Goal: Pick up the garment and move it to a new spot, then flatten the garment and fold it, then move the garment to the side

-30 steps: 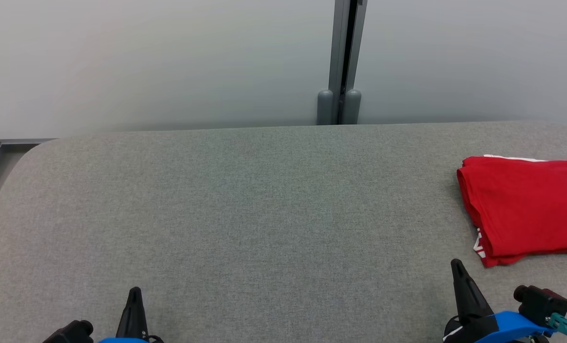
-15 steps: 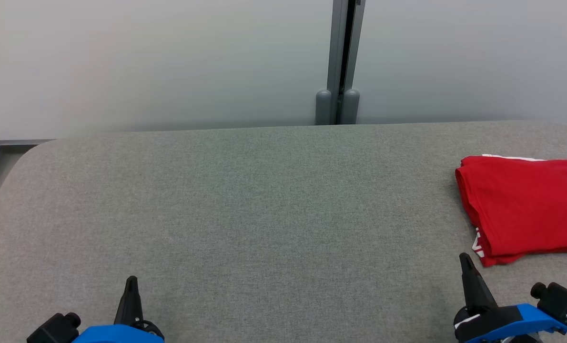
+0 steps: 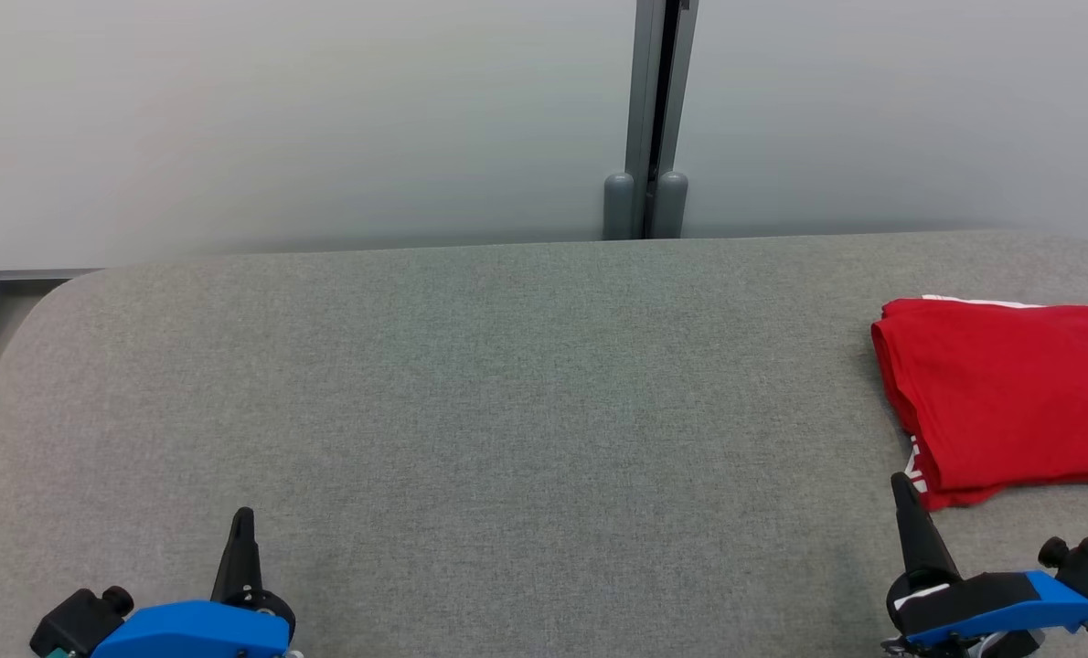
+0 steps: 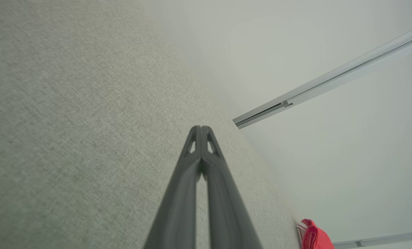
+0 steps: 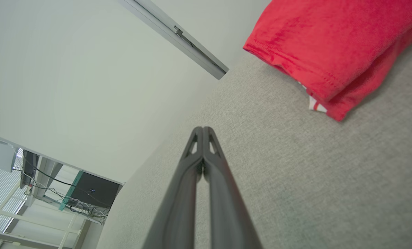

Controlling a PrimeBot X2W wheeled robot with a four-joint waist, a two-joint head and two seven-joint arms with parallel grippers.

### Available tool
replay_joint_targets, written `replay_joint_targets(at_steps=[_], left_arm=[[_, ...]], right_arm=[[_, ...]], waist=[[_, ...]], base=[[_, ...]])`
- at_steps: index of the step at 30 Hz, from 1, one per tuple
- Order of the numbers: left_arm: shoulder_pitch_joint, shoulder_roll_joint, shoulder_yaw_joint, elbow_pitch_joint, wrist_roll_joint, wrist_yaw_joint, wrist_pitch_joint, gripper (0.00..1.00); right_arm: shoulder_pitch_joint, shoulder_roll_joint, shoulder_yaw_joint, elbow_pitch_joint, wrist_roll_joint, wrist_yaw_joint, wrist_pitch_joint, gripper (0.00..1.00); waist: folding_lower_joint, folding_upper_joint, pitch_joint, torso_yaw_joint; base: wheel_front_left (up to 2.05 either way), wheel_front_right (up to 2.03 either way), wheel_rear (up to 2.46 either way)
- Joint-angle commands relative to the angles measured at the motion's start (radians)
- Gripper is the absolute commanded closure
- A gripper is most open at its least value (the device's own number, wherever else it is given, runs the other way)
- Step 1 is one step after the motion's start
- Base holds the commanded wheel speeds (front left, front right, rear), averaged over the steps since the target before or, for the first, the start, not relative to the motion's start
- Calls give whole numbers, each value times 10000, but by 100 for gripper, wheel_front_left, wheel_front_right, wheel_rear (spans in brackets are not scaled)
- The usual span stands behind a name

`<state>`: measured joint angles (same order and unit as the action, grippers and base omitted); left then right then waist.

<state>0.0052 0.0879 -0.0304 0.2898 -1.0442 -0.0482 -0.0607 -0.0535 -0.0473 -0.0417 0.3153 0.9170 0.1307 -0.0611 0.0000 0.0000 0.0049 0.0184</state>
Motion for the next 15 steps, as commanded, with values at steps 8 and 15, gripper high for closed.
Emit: replay_joint_targets(at_steps=[8, 15], left_arm=[[-425, -45, 288, -191, -890, -161, 280, 100], [-516, -89, 449, -226, -1523, -250, 484, 100]], right_arm=[[-287, -33, -138, -227, 1089, 0, 276, 100], [-333, -35, -219, -302, 1861, 0, 478, 100]], waist=[[0, 0, -2, -19], [0, 0, -3, -35]], base=[[0, 0, 0], [0, 0, 0]])
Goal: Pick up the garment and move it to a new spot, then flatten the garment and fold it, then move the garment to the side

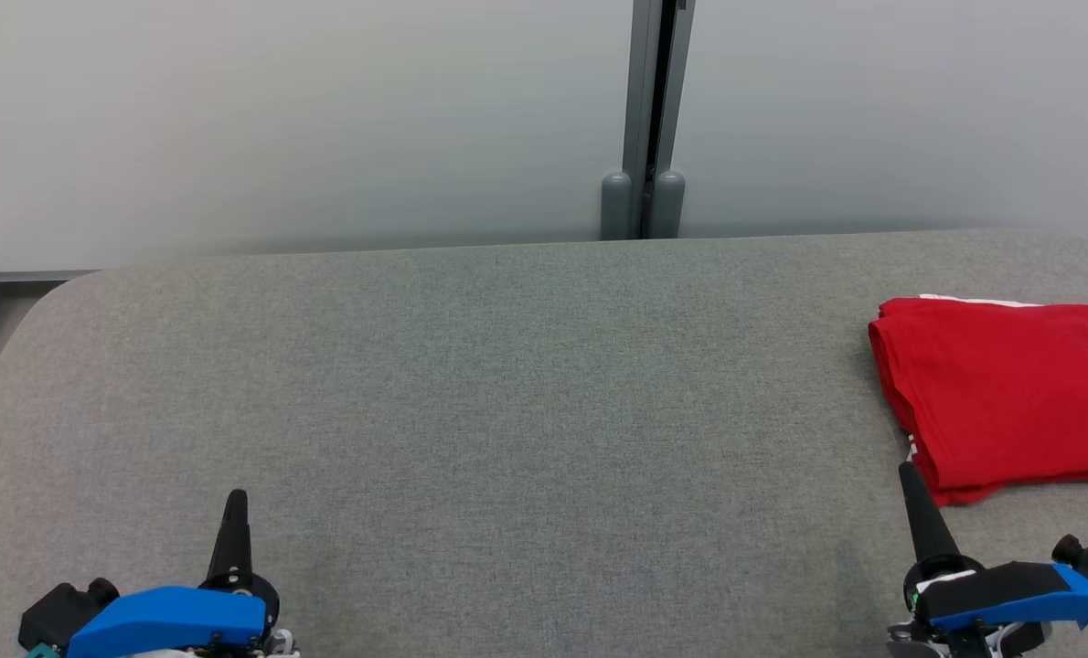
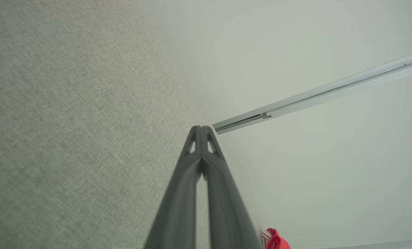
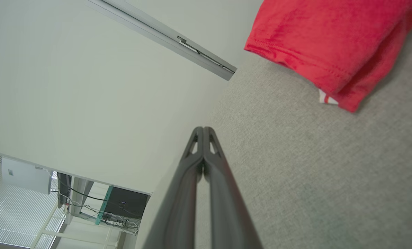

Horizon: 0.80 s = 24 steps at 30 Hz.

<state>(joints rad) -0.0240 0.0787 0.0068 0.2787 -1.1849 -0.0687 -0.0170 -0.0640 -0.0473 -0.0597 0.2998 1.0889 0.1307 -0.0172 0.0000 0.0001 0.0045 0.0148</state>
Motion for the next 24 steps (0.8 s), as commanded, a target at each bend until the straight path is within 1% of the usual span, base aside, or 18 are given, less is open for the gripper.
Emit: replay_joint_targets(at_steps=[1, 24], left_arm=[[-244, -1, 94, -120, -199, -57, 68, 100], [-544, -123, 552, -228, -2001, -325, 632, 100]], right_arm=[[-234, -35, -49, -157, 246, 0, 68, 100], [-365, -41, -278, -346, 2471, 0, 624, 100]], waist=[[0, -1, 0, -2], [0, -1, -6, -58]], base=[[0, 0, 0], [0, 0, 0]])
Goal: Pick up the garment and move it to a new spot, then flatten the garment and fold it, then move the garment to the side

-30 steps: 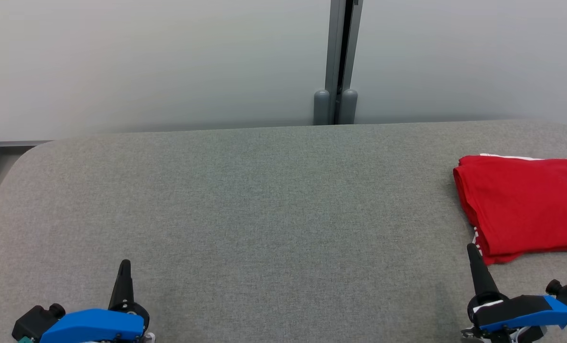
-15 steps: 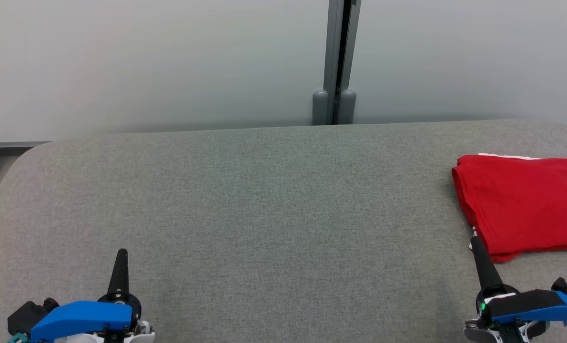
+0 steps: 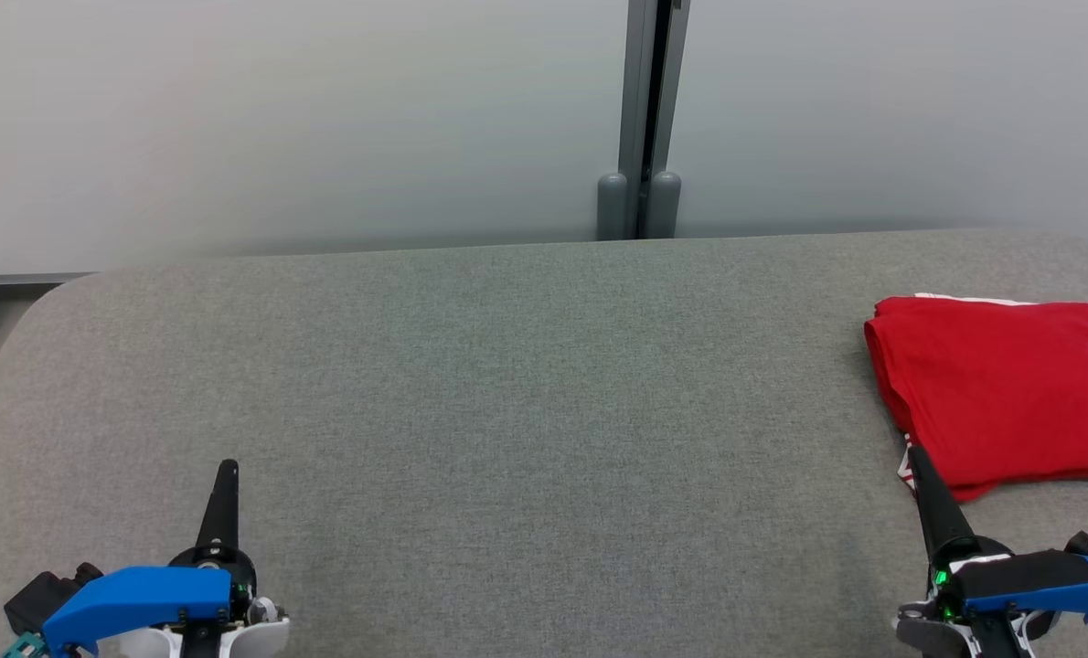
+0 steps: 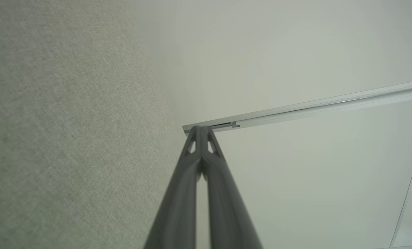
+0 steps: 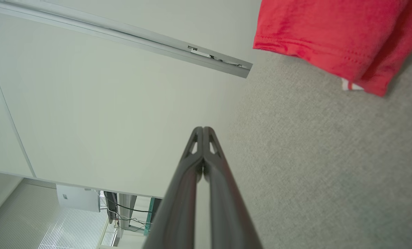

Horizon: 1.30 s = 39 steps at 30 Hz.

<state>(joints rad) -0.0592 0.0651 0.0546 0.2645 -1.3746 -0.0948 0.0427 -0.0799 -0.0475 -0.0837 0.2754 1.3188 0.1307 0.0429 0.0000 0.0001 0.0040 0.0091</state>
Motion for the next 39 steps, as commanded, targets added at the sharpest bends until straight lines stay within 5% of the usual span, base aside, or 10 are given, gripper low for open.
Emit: replay_joint_targets(at_steps=[1, 39], left_arm=[[-197, 6, 96, -83, -175, -78, 66, 100], [-567, -166, 637, -219, -2413, -420, 761, 100]], right_arm=[[-213, -40, -49, -109, 253, 0, 54, 100], [-353, -46, -328, -333, 2989, 0, 754, 100]], waist=[[0, -1, 0, -3], [0, -1, -9, -91]], base=[[0, 0, 0], [0, 0, 0]])
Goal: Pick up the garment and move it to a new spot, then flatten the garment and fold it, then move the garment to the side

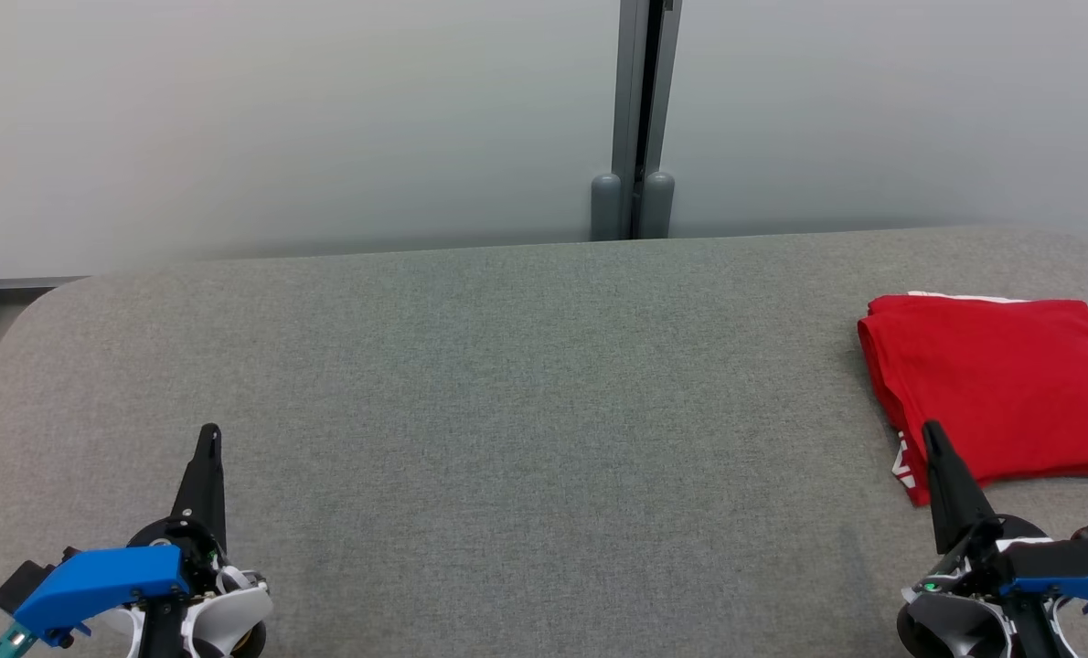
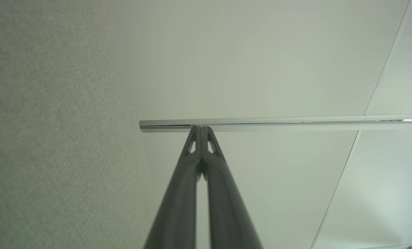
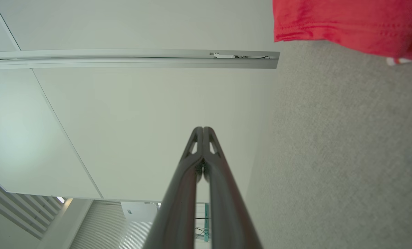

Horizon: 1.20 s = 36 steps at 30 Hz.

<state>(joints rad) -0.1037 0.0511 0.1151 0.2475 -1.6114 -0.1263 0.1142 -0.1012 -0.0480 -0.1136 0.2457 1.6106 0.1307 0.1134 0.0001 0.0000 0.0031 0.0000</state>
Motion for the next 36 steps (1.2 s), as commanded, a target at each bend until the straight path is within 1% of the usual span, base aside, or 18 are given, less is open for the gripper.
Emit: replay_joint_targets(at_steps=[1, 36], left_arm=[[-110, -26, 28, -44, -21, -96, 41, 100], [-108, -23, 22, -44, -26, -81, 36, 100]], right_arm=[[-138, -40, -26, -35, 37, 0, 47, 100], [-120, -40, -23, -33, 37, 0, 45, 100]], waist=[[-1, 0, 0, 0], [-1, 0, 0, 0]], base=[[0, 0, 0], [0, 0, 0]])
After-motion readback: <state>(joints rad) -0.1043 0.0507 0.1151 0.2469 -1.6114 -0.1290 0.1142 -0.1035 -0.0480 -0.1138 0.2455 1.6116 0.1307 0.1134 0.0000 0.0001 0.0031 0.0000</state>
